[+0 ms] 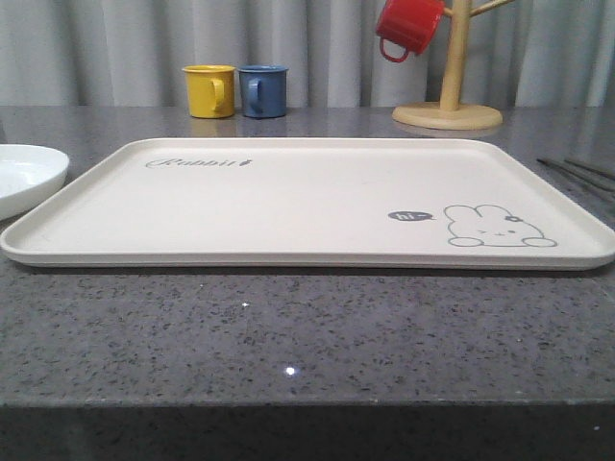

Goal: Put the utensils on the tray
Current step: 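Grasp the white plate rim with the left gripper and lift it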

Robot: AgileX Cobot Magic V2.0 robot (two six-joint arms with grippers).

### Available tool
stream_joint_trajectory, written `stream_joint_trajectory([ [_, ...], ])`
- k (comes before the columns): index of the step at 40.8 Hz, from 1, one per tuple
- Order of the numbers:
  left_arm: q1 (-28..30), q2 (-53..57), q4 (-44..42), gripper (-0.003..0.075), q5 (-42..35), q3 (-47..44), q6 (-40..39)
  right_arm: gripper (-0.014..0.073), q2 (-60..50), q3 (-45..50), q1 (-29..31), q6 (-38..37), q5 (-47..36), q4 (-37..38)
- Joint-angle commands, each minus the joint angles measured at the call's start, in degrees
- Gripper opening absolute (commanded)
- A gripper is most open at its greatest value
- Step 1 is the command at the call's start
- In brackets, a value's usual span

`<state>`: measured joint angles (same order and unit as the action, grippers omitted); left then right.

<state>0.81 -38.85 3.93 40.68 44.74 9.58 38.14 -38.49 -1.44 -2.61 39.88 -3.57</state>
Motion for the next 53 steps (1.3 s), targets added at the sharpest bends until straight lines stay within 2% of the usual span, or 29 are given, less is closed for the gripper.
stream_joint_trajectory([
  [1,-0.51,-1.29,0.2,0.0465,-4.57,1.63,-0.62,0.0456,0.25,-1.43,0.38,0.57,-3.27,0.19],
  [3,-0.51,-1.71,0.2,0.0487,-5.21,1.63,-0.62,0.0455,0.25,-1.43,0.38,0.57,-3.27,0.19],
  [12,-0.51,-5.25,0.03,0.046,-6.04,1.85,-0.62,0.0455,0.25,-1.43,0.38,0.57,-3.27,0.19],
  [23,-0.29,-19.71,-3.93,0.046,5.88,9.22,-0.62,0.0455,0.25,-1.43,0.38,0.57,-3.27,0.19],
  [28,3.71,-26.63,-3.27,0.0461,8.08,12.23,-0.62,0.0455,0.25,-1.43,0.38,0.57,-3.27,0.19],
  [31,7.26,-29.6,-0.82,0.0461,7.85,13.6,-0.05,0.0455,0.25,-1.43,0.38,0.57,-3.27,0.19],
  [40,15.53,-37.04,14.48,0.0461,6.78,15.9,11.61,0.0455,0.25,-1.43,0.38,0.57,-3.27,0.19],
  [45,17.08,-40.54,18.73,0.0461,4.99,16.03,14.19,0.0455,0.25,-1.43,0.38,0.57,-3.27,0.19],
  [53,17.08,-44.97,21.4,0.0461,2.11,16.03,14.22,0.0455,0.25,-1.43,0.38,0.57,-3.27,0.19],
])
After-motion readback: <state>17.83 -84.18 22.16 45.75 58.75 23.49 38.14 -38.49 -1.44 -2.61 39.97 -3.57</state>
